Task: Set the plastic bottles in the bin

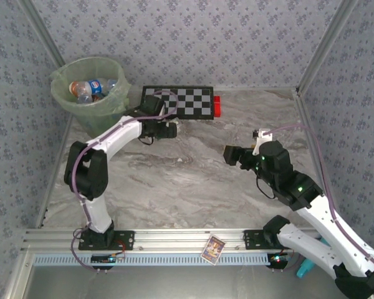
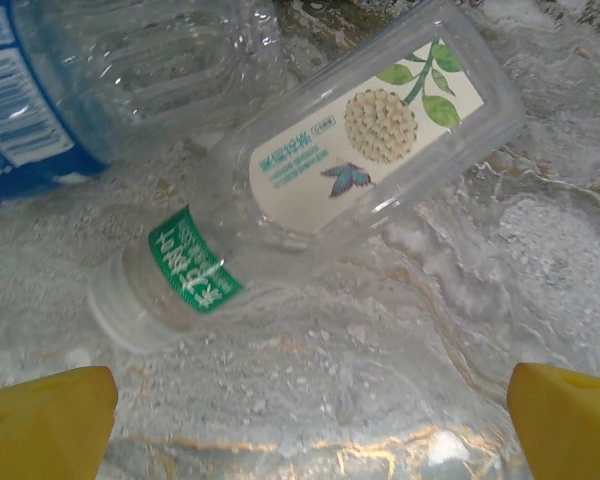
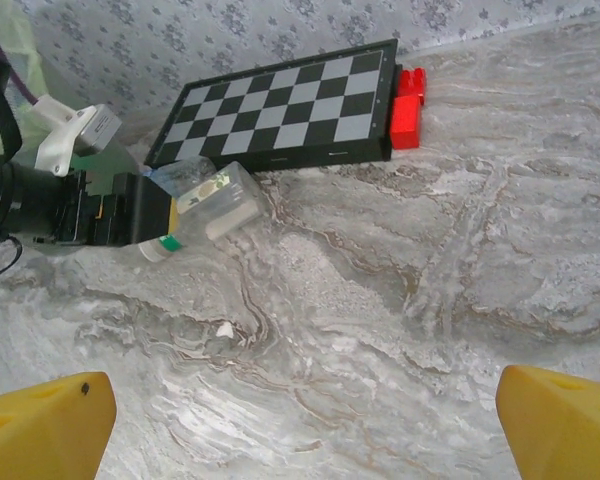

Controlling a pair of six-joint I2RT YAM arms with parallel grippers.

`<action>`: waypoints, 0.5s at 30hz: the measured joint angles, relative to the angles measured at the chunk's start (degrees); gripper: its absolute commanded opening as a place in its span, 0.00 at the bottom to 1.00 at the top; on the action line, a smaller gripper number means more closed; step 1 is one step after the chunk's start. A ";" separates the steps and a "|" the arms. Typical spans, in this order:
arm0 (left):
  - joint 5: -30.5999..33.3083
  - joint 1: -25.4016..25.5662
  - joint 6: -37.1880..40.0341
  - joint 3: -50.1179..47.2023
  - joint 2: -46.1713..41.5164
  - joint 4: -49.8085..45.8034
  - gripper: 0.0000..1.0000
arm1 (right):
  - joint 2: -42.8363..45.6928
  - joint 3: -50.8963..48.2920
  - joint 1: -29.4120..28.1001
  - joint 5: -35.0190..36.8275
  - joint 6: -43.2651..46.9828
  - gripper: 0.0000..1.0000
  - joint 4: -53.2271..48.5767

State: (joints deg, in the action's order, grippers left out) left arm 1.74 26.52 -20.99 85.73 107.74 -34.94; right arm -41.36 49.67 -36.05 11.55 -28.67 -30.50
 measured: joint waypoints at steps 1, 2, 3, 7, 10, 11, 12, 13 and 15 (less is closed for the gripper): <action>0.04 -0.33 0.48 0.61 1.07 -0.02 1.00 | -0.02 -0.04 0.09 0.00 0.00 0.99 -0.20; 0.04 -0.74 0.85 1.05 1.81 -0.04 1.00 | -0.02 -0.04 0.13 -0.02 0.00 0.99 -0.22; 0.02 -1.27 1.14 1.49 2.54 -0.04 1.00 | -0.02 -0.04 0.20 -0.02 0.00 0.99 -0.20; -0.17 -3.17 2.89 2.14 4.48 0.42 1.00 | -0.07 0.00 0.74 -0.33 0.11 1.00 -0.98; -0.17 -3.50 4.04 3.72 6.40 0.46 1.00 | -0.07 0.00 1.14 -0.68 0.46 1.00 -1.55; -0.17 -3.48 4.52 3.91 6.99 0.74 0.99 | -0.07 0.00 1.31 -0.92 0.52 1.00 -1.55; -0.15 -3.50 4.92 3.91 7.48 0.79 1.00 | -0.07 0.00 1.40 -1.03 0.52 1.00 -1.55; -0.20 -3.48 5.38 3.91 8.02 0.70 1.00 | -0.09 0.00 1.55 -1.33 0.50 0.99 -1.55; -0.59 -3.48 6.01 3.91 8.85 0.57 1.00 | -0.11 0.00 1.68 -1.40 0.46 1.00 -1.53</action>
State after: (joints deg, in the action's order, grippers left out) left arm 1.15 23.05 -14.98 89.65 116.60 -34.37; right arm -41.47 49.67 -34.37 10.15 -28.21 -32.03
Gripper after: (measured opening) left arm 0.997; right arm 0.994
